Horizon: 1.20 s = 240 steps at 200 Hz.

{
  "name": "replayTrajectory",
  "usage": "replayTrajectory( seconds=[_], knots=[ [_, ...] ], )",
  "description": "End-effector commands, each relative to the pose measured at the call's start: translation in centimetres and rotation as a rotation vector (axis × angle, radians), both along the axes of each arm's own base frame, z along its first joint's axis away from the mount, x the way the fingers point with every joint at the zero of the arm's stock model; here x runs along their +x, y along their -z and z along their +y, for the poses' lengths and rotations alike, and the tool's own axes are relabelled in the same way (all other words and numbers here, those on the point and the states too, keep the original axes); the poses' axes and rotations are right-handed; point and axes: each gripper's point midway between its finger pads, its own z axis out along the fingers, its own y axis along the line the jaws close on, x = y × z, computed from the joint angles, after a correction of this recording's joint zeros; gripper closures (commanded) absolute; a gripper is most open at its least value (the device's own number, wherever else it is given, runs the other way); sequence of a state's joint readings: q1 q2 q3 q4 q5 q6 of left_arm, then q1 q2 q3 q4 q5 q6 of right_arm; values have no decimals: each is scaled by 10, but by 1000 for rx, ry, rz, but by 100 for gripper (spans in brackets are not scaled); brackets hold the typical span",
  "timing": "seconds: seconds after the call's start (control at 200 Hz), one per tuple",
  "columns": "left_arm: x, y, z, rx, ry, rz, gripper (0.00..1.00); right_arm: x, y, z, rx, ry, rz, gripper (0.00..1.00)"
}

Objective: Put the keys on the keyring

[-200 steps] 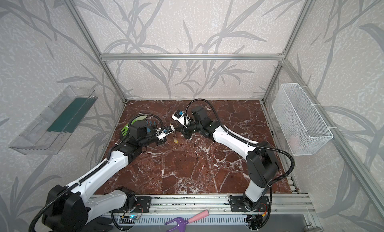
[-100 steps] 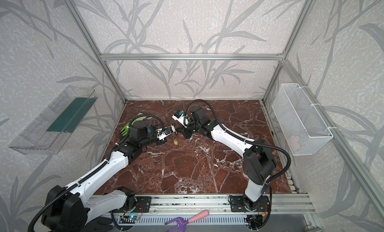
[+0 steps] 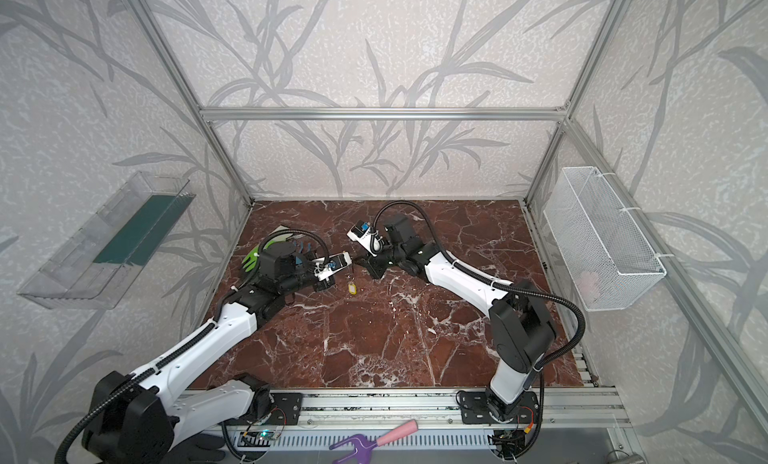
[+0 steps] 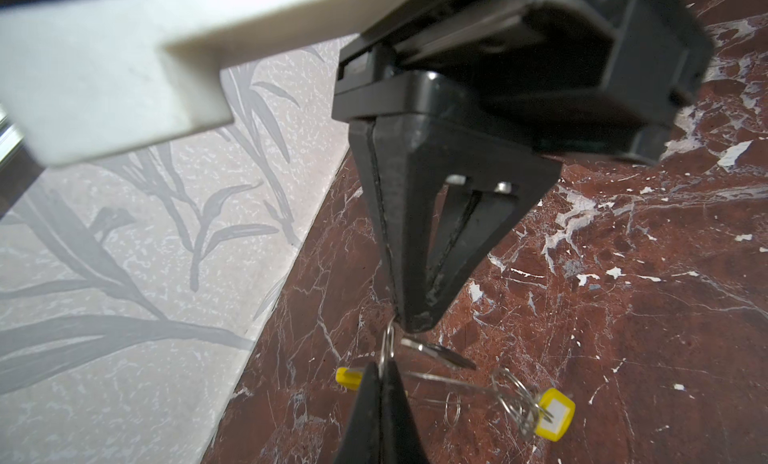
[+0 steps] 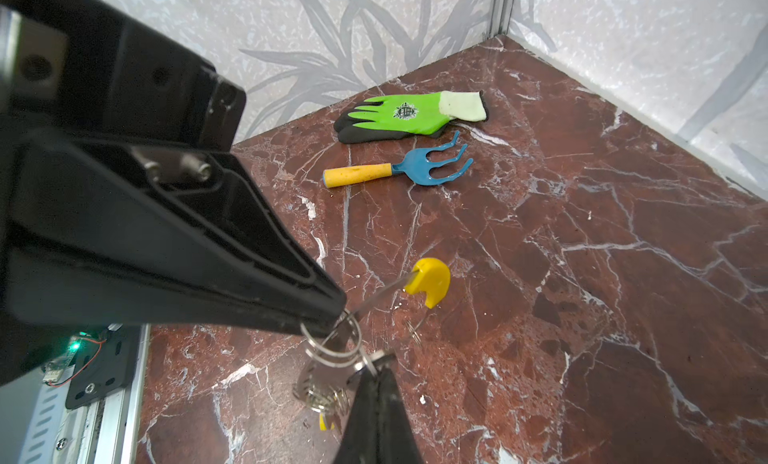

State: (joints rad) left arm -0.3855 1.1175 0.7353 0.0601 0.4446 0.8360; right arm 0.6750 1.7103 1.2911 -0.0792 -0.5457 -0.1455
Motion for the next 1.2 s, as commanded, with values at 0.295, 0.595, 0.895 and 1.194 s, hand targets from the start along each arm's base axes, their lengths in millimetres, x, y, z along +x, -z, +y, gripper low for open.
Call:
replayTrajectory(
  seconds=[0.295, 0.595, 0.895, 1.194],
  knots=[
    [-10, -25, -10, -98, 71, -42, 100, -10, -3, -2, 73, -57, 18, 100],
    [-16, -36, -17, -183, 121, -19, 100, -11, -5, -9, 110, -81, 7, 100],
    [-13, -39, -18, -201, 130, -17, 100, -11, -1, -19, 150, -87, 15, 100],
    [-16, -44, -30, -280, 195, 42, 100, -5, -21, -37, 159, -79, -177, 72]
  ],
)
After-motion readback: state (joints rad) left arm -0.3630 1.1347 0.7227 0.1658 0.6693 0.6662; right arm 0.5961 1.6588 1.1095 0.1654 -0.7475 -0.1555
